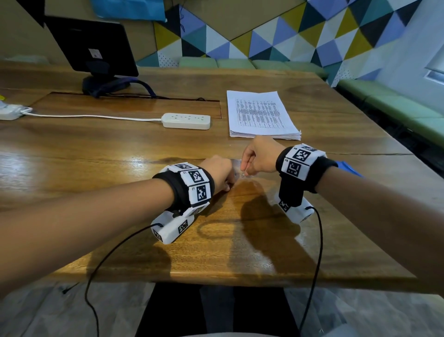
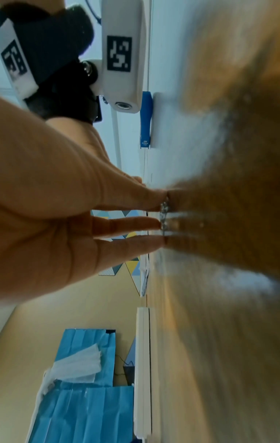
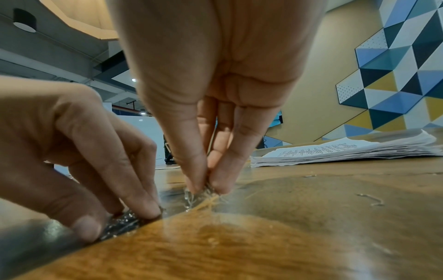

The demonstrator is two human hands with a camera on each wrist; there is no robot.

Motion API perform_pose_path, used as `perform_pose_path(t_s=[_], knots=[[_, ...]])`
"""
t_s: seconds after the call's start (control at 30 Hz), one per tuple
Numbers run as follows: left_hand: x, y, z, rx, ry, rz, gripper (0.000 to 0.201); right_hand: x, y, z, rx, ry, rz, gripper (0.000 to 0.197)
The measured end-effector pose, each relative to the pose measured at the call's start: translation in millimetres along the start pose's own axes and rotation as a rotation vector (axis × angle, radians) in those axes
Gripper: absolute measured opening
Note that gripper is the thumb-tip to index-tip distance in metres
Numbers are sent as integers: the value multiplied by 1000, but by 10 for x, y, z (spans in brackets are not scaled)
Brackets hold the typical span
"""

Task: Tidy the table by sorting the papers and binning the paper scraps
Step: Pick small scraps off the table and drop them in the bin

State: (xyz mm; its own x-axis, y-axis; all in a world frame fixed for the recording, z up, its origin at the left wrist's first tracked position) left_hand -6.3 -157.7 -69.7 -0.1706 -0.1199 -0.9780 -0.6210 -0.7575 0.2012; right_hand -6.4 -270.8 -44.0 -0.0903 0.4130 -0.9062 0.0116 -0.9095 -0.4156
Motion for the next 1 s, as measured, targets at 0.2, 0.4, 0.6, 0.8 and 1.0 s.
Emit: perform_pose_path(t_s=[0.2,0.4,0.6,0.8,1.0], knots=[[-13,33,2,5,47,61,23,-14,11,14,17,1,4,13],[-59,-23,-48,-7,29,80,19,-41,19,23,10,13,21,13],[-124,-4,-106,1,16,79,17,-39,30,39,12,10,19,13],[-125,30,-143,41,-24,-30,18,-47,37,45,6,13,1,12],[-112,88,-196,129,-119,-156,22,-49,50,45,9,17,0,13]])
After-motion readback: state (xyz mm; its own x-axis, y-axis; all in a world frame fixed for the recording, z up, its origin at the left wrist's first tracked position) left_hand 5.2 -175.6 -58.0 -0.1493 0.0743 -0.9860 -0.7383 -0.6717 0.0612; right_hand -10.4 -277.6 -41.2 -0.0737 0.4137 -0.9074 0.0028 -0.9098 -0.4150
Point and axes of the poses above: each hand's wrist, its own z-axis away from the middle knuckle, its own x-axis out of the palm, y = z × x, the point moved 5 cm from there along -z, towards the middle knuckle, and after that the axes turned 5 degrees about y, right-handed, at the moved point
